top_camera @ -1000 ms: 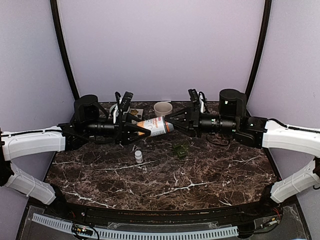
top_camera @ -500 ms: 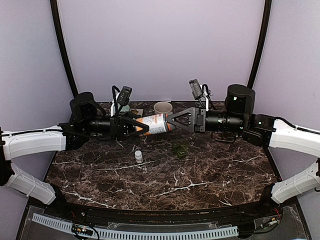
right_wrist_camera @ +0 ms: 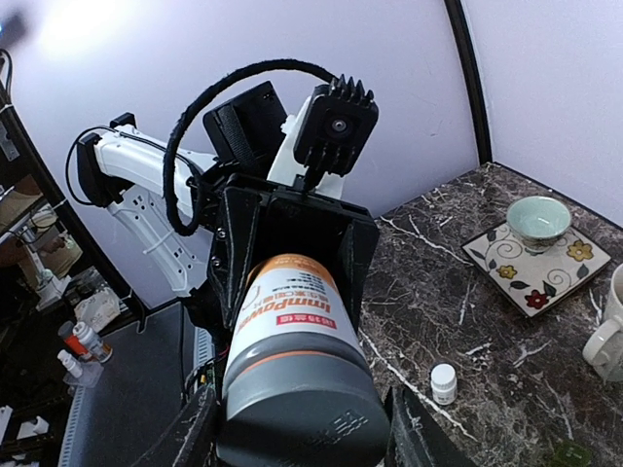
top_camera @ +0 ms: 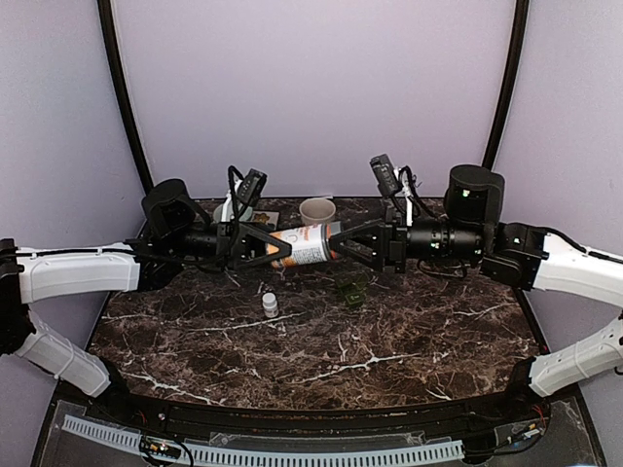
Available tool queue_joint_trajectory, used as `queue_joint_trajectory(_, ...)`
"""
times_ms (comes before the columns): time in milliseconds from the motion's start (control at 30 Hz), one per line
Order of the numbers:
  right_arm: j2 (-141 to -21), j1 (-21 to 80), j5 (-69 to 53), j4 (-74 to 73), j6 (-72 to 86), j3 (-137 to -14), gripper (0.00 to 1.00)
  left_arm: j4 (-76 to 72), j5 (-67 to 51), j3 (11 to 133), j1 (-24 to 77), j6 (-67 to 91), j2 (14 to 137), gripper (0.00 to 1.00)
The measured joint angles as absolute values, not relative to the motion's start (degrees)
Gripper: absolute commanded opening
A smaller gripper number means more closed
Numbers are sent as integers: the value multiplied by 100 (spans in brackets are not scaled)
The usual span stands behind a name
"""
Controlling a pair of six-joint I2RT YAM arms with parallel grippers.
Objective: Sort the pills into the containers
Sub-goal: Unscrew the lid of the pill bottle.
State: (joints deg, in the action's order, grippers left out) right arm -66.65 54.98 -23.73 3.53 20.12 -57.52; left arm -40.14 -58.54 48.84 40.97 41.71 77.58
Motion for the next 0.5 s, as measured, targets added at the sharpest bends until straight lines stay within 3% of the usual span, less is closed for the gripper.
queue_joint_trajectory(133,-6652,5686,-2108,113,1483,-5878,2,-4244,-6114,4884,4045,4418,7865,0)
queue_joint_trajectory(500,-6676,5970,-1640,-196,604,-6125,52,-4497,-6381,4884,3990,4569,7891,0)
